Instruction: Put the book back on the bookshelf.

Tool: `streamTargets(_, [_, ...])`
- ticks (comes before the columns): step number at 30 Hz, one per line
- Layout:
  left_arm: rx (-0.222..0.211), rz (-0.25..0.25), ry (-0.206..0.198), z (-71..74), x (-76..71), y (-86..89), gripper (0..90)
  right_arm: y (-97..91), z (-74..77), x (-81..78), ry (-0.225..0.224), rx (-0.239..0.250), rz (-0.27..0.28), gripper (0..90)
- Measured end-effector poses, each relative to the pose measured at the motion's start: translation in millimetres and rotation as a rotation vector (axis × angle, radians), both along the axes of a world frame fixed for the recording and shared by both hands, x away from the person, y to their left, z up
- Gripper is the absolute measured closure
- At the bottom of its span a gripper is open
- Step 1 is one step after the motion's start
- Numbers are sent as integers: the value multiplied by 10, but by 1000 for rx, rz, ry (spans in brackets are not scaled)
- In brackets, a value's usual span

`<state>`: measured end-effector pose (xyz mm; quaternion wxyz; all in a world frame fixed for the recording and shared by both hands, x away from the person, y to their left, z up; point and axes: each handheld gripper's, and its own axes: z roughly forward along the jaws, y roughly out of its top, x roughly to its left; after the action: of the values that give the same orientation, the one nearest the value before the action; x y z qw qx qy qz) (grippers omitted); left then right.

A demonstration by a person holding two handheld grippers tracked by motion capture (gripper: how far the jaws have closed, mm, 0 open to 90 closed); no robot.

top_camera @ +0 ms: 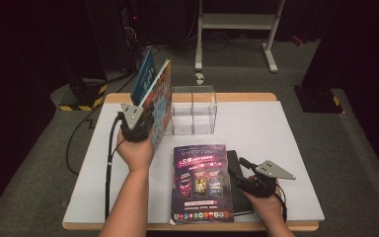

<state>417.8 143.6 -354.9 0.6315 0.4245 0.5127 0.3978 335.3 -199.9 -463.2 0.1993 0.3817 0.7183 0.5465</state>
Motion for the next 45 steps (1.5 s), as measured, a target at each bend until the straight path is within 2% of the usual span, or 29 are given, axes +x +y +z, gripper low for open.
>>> streamTargets(6, [3,-6,16,-59,-85,25,807,17,-8,-2,4,0,7,409])
streamTargets(14, [2,0,16,-125,-152,46,806,48,-29,-5,12,-7,11,410])
streamTargets(22, [-10,23,3,-196,-150,95,805,53,-43,0,17,-10,12,410])
streamTargets(24, [-18,28,3,-192,-142,98,806,54,-45,0,15,-9,14,410])
streamTargets(35, [-3,40,-11,-205,-127,29,807,48,-37,-4,18,0,20,410])
streamTargets(45, [-25,50,-22,-226,-139,69,805,58,-46,-4,20,-3,20,411])
